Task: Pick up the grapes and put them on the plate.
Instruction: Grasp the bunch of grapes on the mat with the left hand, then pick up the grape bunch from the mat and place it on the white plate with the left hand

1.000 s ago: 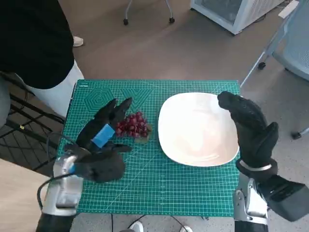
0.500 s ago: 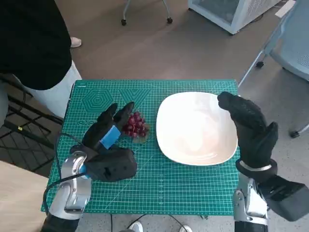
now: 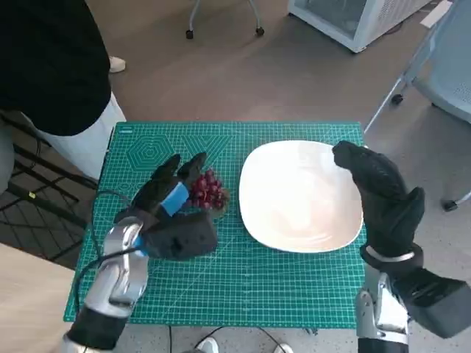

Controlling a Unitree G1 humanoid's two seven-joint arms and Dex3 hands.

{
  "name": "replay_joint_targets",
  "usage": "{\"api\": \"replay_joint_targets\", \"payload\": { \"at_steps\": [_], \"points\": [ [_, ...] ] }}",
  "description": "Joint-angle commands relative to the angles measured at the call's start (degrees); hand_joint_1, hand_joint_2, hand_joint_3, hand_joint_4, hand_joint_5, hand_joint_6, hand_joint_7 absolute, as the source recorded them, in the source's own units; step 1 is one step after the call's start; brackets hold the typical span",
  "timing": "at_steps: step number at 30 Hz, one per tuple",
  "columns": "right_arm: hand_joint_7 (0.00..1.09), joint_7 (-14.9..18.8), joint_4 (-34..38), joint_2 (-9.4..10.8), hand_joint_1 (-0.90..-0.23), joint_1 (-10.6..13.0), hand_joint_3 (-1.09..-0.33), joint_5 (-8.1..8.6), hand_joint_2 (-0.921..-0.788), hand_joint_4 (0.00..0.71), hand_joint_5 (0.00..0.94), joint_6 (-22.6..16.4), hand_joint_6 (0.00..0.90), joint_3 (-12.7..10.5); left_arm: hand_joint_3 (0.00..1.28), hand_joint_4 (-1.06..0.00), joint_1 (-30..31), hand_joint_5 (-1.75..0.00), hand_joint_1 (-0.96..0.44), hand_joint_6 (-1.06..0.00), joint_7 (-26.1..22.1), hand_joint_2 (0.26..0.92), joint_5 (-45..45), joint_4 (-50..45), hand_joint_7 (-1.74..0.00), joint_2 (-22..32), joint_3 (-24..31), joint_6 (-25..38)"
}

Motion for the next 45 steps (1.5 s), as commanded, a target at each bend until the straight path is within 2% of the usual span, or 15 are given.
{"api": "replay_joint_targets", "payload": {
  "at_steps": [1, 22, 32, 45],
  "points": [
    [0.4, -0.2, 0.7, 0.3, -0.418, 1.2, -0.535, 0.07, -0.921, 0.37, 0.001, 0.7, 0.162, -0.1, 0.0, 0.0, -3.9, 0.0, -0.4, -0.15, 1.5, 0.707, 0.3, 5.1, -0.01, 0.3, -1.8, 0.4],
    [0.39, -0.1, 1.4, 0.7, -0.419, 1.1, -0.533, 0.12, -0.921, 0.371, 0.001, -0.1, 0.166, -0.3, 0.0, 0.0, -19.9, 0.0, -0.41, -0.15, 3.5, 0.709, -2.8, 38.4, 0.0, -2.9, -8.5, -1.5],
    [0.39, 0.0, 1.5, 0.5, -0.419, 1.4, -0.533, 0.06, -0.921, 0.371, 0.001, -0.5, 0.167, -0.5, 0.0, 0.0, -22.0, 0.0, -0.42, -0.15, 4.8, 0.709, -4.8, 45.5, 0.0, -3.6, -10.1, -4.4],
    [0.39, -0.2, 1.5, 0.6, -0.414, 1.3, -0.534, -0.26, -0.921, 0.372, 0.001, -0.5, 0.17, -0.5, 0.0, 0.0, -23.0, 0.0, -0.42, -0.15, 5.8, 0.707, -6.2, 48.9, 0.0, -3.8, -11.5, -5.4]
  ]
}}
